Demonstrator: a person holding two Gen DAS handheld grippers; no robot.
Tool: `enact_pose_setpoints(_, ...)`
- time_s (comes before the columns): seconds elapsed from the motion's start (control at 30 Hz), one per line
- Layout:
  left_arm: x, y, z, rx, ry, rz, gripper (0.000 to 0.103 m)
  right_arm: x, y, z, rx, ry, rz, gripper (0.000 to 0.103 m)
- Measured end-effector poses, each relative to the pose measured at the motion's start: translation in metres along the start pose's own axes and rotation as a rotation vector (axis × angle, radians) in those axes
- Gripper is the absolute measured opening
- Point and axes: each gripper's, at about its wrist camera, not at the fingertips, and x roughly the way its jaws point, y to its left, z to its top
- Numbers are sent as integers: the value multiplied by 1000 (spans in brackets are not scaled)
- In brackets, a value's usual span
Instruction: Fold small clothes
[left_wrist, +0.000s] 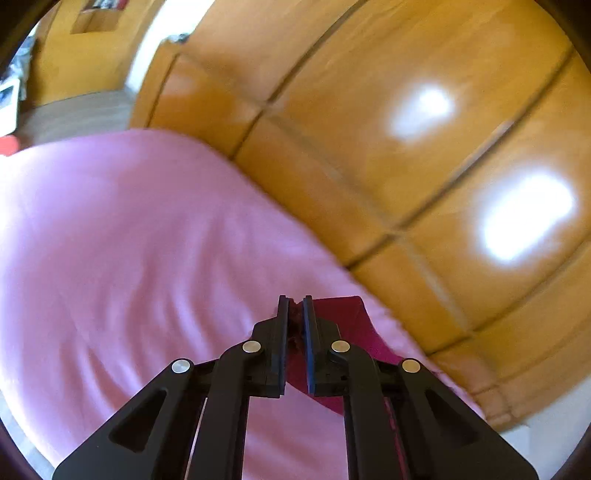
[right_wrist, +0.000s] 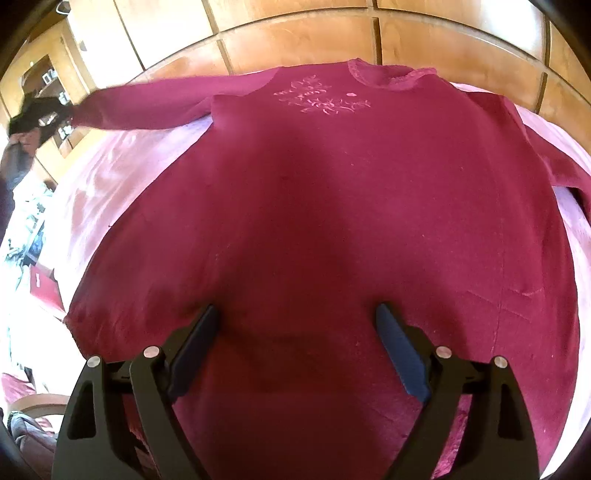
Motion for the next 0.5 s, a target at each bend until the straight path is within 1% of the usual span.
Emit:
enact_pose_setpoints(0.03, 17, 4, 2, 4, 17, 47, 6, 0, 1, -1, 0, 2, -4, 88)
enact_pose_setpoints(0.07, 28, 8, 3, -2, 31, 78, 6, 1, 2, 0, -1, 6, -11, 88)
enact_pose_setpoints(0.13, 54, 20, 3, -22, 90, 115, 8, 2, 2, 1, 1, 11, -16, 89)
enact_pose_setpoints(0.17, 59, 25, 4, -36, 104, 142, 13, 2, 2, 2, 3, 13, -18, 89)
enact_pose_setpoints(0.2, 61, 32, 2, -61, 115, 149, 28, 2, 2, 2, 5, 14, -19, 89)
enact_pose_setpoints(0.23, 62, 40, 2, -86, 119, 132, 44, 3, 3, 2, 6, 14, -21, 89)
enact_pose_setpoints(0.27, 56, 53, 1, -130, 105, 112, 48, 3, 3, 1, 7, 13, -23, 90)
enact_pose_setpoints(0.3, 49, 63, -1, -162, 82, 109, 49, 4, 3, 1, 6, 12, -25, 91)
enact_pose_setpoints(0.33, 45, 70, -5, -177, 75, 91, 49, 4, 4, 1, 6, 11, -26, 92)
enact_pose_setpoints(0.43, 38, 86, -18, -203, 96, 43, 49, 6, 6, 1, -2, 13, -34, 94)
enact_pose_setpoints(0.5, 41, 89, -28, -187, 111, 39, 49, 6, 6, 2, -2, 16, -38, 94)
